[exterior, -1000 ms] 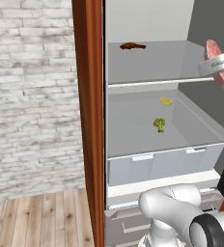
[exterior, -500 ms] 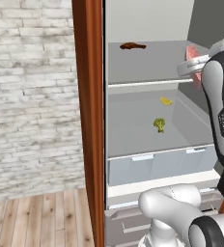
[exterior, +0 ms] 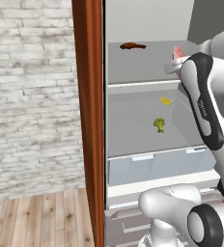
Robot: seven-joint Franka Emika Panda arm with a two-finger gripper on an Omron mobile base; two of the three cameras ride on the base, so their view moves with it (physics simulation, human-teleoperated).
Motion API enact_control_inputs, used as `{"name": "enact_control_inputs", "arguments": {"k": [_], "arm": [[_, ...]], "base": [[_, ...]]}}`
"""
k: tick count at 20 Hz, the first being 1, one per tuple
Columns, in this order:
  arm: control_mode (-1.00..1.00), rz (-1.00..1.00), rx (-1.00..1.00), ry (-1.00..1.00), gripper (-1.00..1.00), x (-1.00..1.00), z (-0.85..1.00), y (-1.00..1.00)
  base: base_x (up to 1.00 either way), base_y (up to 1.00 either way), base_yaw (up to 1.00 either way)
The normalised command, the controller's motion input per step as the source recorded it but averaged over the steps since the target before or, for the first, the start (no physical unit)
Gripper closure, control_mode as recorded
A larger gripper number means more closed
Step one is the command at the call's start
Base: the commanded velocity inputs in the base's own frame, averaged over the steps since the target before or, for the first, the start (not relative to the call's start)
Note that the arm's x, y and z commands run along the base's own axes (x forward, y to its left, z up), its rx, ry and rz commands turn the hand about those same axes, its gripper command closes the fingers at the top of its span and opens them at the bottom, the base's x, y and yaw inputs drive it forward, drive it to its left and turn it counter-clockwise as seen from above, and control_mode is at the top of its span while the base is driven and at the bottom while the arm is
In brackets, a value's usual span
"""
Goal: Transport the steak and broccoli to the fridge. Place the steak on the rack containing meat and place the broccoli on the rack containing the vegetable, ensuring meats and vegetables are on different racks.
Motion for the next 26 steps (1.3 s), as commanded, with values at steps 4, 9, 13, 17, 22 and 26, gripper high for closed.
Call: {"name": "enact_control_inputs", "arguments": {"k": [4, 9, 13, 17, 22, 26], "arm": [[-1.00, 0.00, 0.02, 0.01, 1.00, 0.71, -0.02, -0.08], [-1.00, 0.00, 0.00, 0.03, 1.00, 0.52, -0.15, -0.13], [-1.00, 0.00, 0.00, 0.00, 1.00, 0.48, -0.25, -0.08], [-1.00, 0.00, 0.00, 0.01, 1.00, 0.46, -0.23, -0.11], [-1.00, 0.04, 0.01, 0.02, 1.00, 0.39, -0.29, -0.08], [-1.00, 0.01, 0.00, 0.00, 1.00, 0.50, -0.25, -0.01]], "base": [[0.00, 0.00, 0.00], [0.00, 0.00, 0.00], [0.00, 0.00, 0.00], [0.00, 0.00, 0.00], [0.00, 0.00, 0.00], [0.00, 0.00, 0.00]]}}
